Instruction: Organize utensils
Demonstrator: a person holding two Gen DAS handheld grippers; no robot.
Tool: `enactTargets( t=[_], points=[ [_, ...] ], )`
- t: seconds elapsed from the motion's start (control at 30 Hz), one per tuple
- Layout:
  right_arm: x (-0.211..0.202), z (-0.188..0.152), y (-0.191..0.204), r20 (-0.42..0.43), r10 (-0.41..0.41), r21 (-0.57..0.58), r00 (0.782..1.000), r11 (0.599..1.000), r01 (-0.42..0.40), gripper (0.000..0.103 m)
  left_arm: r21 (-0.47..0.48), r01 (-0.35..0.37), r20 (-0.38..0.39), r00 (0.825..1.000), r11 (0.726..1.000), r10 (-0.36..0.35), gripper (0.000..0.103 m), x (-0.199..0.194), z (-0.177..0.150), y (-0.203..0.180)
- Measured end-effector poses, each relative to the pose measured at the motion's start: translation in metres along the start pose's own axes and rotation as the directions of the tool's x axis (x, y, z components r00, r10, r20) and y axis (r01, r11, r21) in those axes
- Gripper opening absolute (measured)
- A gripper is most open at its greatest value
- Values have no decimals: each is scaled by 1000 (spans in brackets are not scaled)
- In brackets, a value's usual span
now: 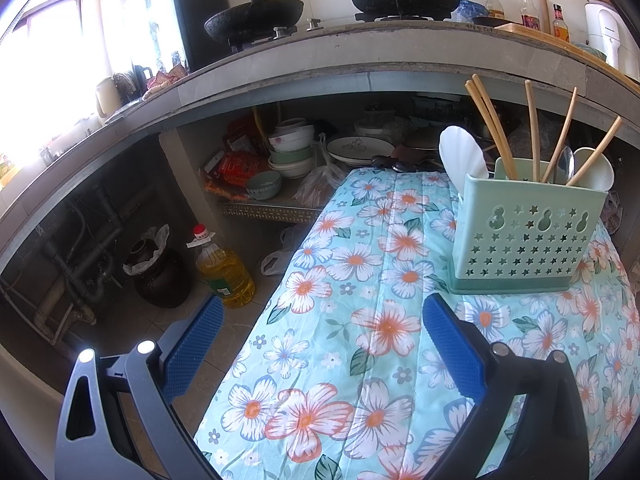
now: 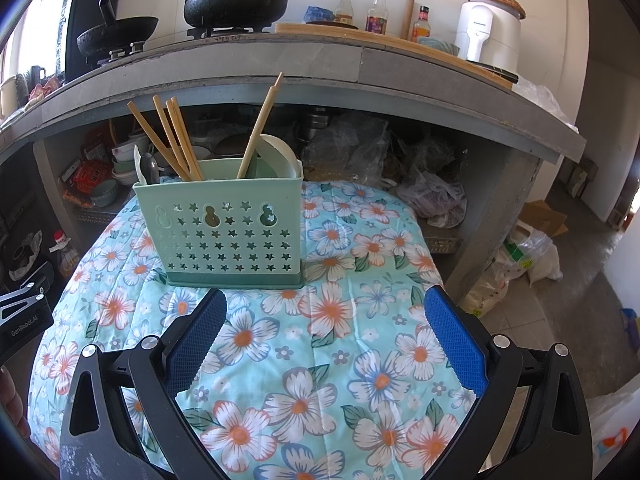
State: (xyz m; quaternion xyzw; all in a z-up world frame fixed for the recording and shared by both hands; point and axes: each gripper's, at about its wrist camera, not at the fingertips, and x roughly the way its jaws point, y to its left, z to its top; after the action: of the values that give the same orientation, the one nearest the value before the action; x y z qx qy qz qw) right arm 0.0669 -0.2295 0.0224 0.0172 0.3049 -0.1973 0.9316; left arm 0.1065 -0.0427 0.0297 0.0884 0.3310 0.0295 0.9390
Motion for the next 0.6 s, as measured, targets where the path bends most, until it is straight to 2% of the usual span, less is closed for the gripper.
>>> enactTargets(
  t=[0.6],
  points=[
    [-1,1,3,4,0,-2,1000,1000,0,95,-5,1,0,1000,1000,-1,98,0,1,3]
  ],
)
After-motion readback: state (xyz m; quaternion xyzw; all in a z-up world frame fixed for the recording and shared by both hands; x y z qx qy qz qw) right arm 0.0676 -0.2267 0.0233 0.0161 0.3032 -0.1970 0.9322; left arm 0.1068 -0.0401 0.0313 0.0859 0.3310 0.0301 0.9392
